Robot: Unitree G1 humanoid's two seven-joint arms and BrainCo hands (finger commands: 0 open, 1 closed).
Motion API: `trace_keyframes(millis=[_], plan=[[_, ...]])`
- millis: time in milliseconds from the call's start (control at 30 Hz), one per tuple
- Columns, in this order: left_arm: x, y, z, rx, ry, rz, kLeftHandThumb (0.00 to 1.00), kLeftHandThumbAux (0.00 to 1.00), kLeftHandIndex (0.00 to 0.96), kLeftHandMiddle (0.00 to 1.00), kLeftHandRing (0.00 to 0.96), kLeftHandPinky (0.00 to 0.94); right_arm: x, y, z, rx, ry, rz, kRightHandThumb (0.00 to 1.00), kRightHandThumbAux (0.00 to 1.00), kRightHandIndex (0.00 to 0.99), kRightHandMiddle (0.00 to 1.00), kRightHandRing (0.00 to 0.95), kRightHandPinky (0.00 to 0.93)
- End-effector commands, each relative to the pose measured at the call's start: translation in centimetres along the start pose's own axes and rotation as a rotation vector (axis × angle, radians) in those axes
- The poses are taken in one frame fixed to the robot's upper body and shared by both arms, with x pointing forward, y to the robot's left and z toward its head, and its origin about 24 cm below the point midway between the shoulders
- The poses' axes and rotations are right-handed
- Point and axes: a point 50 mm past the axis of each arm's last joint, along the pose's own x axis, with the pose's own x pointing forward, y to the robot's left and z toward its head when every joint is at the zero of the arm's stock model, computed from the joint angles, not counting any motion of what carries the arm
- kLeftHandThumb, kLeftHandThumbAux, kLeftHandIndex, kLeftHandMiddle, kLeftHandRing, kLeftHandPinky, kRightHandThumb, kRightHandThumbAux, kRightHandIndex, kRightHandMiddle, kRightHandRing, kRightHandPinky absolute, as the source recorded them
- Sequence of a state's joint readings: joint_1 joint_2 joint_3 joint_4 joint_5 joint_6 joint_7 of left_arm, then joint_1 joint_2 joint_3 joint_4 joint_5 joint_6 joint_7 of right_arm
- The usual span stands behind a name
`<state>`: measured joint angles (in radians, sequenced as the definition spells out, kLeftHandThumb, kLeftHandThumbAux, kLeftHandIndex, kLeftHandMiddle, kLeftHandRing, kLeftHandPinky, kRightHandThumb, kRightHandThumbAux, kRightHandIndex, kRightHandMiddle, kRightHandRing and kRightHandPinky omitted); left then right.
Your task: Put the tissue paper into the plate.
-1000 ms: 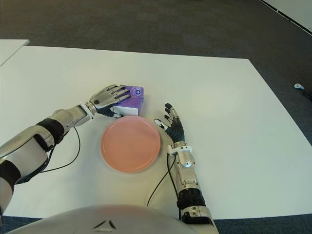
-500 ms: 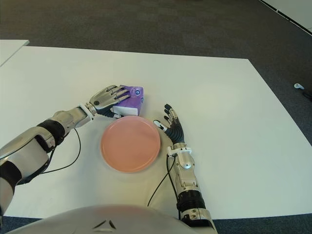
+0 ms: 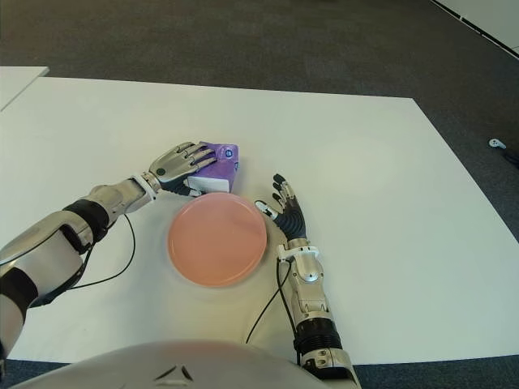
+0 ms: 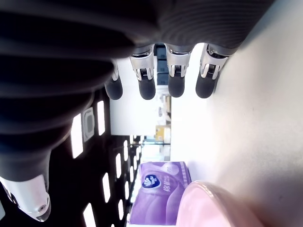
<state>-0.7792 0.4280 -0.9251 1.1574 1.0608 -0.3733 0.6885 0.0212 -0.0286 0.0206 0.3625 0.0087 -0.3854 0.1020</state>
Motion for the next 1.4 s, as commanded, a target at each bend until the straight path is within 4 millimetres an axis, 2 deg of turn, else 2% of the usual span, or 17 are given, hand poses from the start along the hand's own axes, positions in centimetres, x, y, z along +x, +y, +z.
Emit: trace_keyframes(millis=[33, 67, 100, 133, 167, 200, 333, 467, 667, 1400], plan=[[-2.39, -3.63, 1.91, -0.039, -0.023, -0.147, 0.345, 0.416, 0.249, 0.389, 0.390, 0.440, -2.93, 0.07, -4.03, 0.027, 0.232, -0.020, 0.000, 0.622, 0.000, 0.017, 0.000, 0.000], [-2.36, -3.60, 1.92, -0.045, -0.019, -0.140, 0.416, 0.461, 0.296, 0.451, 0.445, 0.489, -2.93, 0.07, -4.03, 0.027, 0.232, -0.021, 0.000, 0.619, 0.000, 0.017, 0.000, 0.000], [-2.30, -3.58, 1.93, -0.050, -0.013, -0.134, 0.441, 0.477, 0.313, 0.473, 0.464, 0.507, -2.92, 0.06, -4.03, 0.026, 0.232, -0.021, 0.000, 0.618, 0.000, 0.017, 0.000, 0.000], [-2.26, -3.56, 1.94, -0.053, -0.009, -0.130, 0.537, 0.556, 0.354, 0.523, 0.516, 0.551, -2.91, 0.06, -4.03, 0.026, 0.232, -0.021, 0.000, 0.616, 0.000, 0.017, 0.000, 0.000], [-2.20, -3.63, 2.04, -0.050, -0.002, -0.126, 0.572, 0.584, 0.369, 0.541, 0.534, 0.567, -2.91, 0.05, -4.03, 0.025, 0.232, -0.022, 0.000, 0.615, 0.000, 0.017, 0.000, 0.000], [-2.17, -3.68, 2.11, -0.047, 0.002, -0.123, 0.626, 0.623, 0.393, 0.593, 0.595, 0.627, -2.91, 0.05, -4.03, 0.025, 0.232, -0.022, 0.000, 0.613, 0.000, 0.017, 0.000, 0.000], [-2.14, -3.65, 2.22, -0.040, 0.002, -0.098, 0.707, 0.680, 0.430, 0.703, 0.714, 0.751, -2.86, 0.01, -4.01, 0.023, 0.232, -0.025, 0.000, 0.613, 0.000, 0.018, 0.000, 0.000], [-2.14, -3.58, 2.26, -0.039, -0.007, -0.081, 0.733, 0.692, 0.440, 0.779, 0.789, 0.822, -2.85, -0.01, -3.98, 0.024, 0.231, -0.027, 0.000, 0.615, 0.000, 0.019, 0.000, 0.000], [-2.11, -3.58, 2.30, -0.051, -0.008, -0.084, 0.745, 0.695, 0.443, 0.832, 0.838, 0.848, -2.85, -0.07, -3.97, 0.028, 0.229, -0.030, 0.000, 0.623, 0.000, 0.021, 0.000, 0.000], [-2.01, -3.68, 2.19, -0.127, 0.041, -0.115, 0.750, 0.696, 0.443, 0.861, 0.864, 0.857, -2.72, -0.24, -4.03, 0.033, 0.232, -0.034, 0.000, 0.633, 0.000, 0.018, 0.000, 0.000]])
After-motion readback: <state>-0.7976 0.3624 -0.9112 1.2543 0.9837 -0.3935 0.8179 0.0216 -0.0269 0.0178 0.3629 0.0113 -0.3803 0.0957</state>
